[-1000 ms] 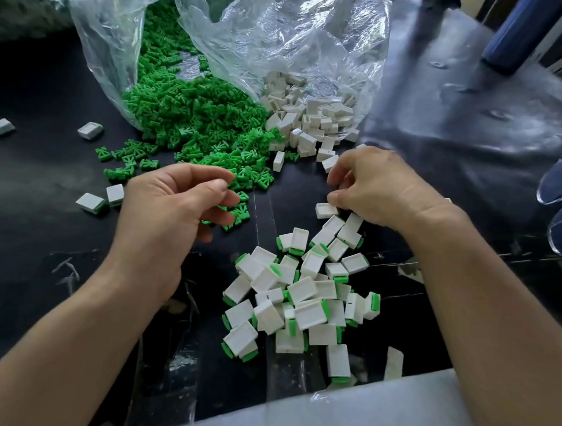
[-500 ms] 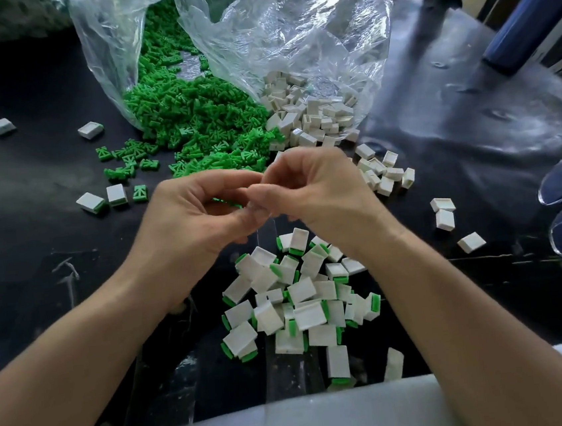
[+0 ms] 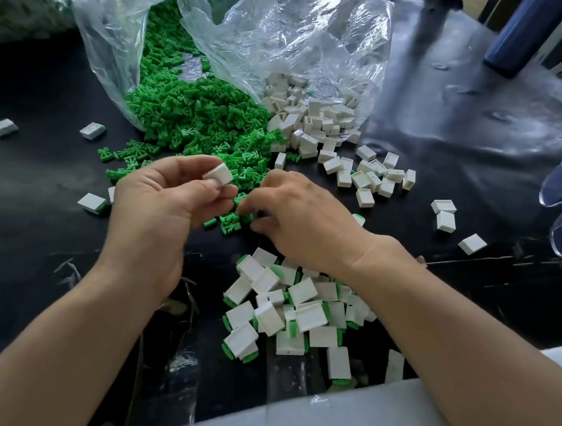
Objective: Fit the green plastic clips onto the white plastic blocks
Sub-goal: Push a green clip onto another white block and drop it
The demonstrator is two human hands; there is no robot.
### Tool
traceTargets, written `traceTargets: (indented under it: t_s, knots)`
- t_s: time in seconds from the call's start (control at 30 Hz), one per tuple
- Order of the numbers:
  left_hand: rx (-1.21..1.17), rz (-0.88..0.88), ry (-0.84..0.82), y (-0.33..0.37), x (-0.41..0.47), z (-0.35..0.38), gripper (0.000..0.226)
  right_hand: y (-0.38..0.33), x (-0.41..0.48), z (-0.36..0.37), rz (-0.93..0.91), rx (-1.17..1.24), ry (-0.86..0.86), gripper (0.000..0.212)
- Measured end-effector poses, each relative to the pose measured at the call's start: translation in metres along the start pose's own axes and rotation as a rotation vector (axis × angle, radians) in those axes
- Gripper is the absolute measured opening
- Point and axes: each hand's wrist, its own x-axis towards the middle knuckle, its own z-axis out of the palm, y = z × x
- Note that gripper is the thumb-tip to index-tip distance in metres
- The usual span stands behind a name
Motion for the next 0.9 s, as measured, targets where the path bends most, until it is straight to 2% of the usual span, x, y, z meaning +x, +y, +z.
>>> traceTargets:
  t_s: [0.17, 0.37, 0.47, 0.53, 0.63, 0.77, 0.9]
  knots:
    - [0.002, -0.038, -0.059, -0.001, -0.001, 0.0, 0.013, -0.001, 0.0, -0.003, -0.021, 0.013, 0.015, 0.009]
    - [0.007, -0.055, -0.057, -0.002, -0.002, 0.001, 0.013, 0.002, 0.002, -0.003, 0.045, 0.047, -0.031, 0.02]
    - [0.078, -0.012, -0.064, -0.003, -0.002, 0.0, 0.014, 0.006, 0.0, -0.007, 0.054, 0.112, 0.035, 0.009]
    - [0.131, 0.022, -0.067, -0.004, -0.003, 0.0, 0.016, 0.008, -0.002, -0.01, 0.081, 0.16, 0.103, 0.014]
    - [0.144, 0.03, -0.071, -0.003, -0.004, 0.001, 0.01, 0.01, -0.002, -0.016, 0.158, 0.341, 0.198, 0.015]
    - [0.15, 0.031, -0.044, -0.002, -0.004, 0.001, 0.015, 0.011, -0.004, -0.024, 0.216, 0.781, 0.294, 0.011]
    - [0.083, -0.013, -0.088, 0.0, -0.005, 0.002, 0.018, 0.008, -0.005, -0.025, 0.16, 0.924, 0.275, 0.016]
